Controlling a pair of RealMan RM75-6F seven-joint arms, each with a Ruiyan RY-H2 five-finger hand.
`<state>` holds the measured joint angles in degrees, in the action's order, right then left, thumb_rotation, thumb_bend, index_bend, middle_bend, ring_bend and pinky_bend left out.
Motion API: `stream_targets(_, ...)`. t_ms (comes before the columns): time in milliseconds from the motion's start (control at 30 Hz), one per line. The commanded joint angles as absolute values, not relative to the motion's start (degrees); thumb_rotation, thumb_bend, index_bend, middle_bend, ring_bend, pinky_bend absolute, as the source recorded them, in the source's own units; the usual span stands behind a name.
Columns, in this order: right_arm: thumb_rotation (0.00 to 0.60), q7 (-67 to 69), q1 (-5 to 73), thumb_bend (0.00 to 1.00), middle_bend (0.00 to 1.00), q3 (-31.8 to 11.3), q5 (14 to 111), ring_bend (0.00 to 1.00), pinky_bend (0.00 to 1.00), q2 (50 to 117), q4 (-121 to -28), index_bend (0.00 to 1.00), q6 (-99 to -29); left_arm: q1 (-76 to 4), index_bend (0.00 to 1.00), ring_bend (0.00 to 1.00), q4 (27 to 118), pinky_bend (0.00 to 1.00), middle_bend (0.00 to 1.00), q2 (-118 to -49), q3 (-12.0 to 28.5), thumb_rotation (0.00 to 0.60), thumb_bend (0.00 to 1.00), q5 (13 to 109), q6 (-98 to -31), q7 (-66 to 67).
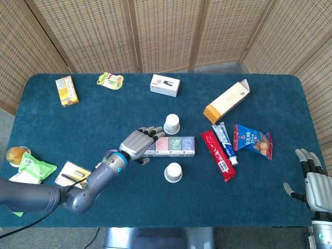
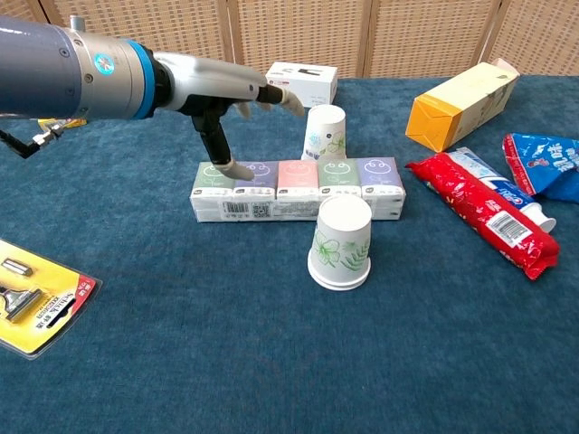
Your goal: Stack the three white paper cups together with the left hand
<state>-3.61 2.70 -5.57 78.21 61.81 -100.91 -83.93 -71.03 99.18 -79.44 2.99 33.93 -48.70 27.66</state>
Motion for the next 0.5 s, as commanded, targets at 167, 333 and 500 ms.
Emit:
stream_targets(167, 0.6, -4.09, 2.72, 0.28, 0.08, -5.48, 78.45, 0.0, 0.3, 61.87, -101.26, 0.0, -83.94, -70.44, 0.01, 0.0, 93.97, 0.13, 0.0, -81.62, 4.97, 0.6, 0.35, 34.44, -48.62, 26.27)
stream_targets(333, 0.6, -4.54, 2.79, 0.28, 0.08, -5.46, 78.44, 0.0, 0.3, 61.76, -101.62, 0.0, -83.8, -70.98, 0.01, 0.0, 89.81, 0.13, 0.0, -84.14, 5.93, 0.6, 0.35, 35.13, -47.83, 26.7)
stream_targets(500, 0.6, -4.87, 2.65, 0.28, 0.08, -5.48, 78.5, 0.0, 0.31, 61.41, -102.11, 0.0, -84.08, -72.19, 0.01, 0.0, 84.48, 0.13, 0.0, -87.34, 7.5, 0.6, 0.35, 34.25, -45.59, 26.49)
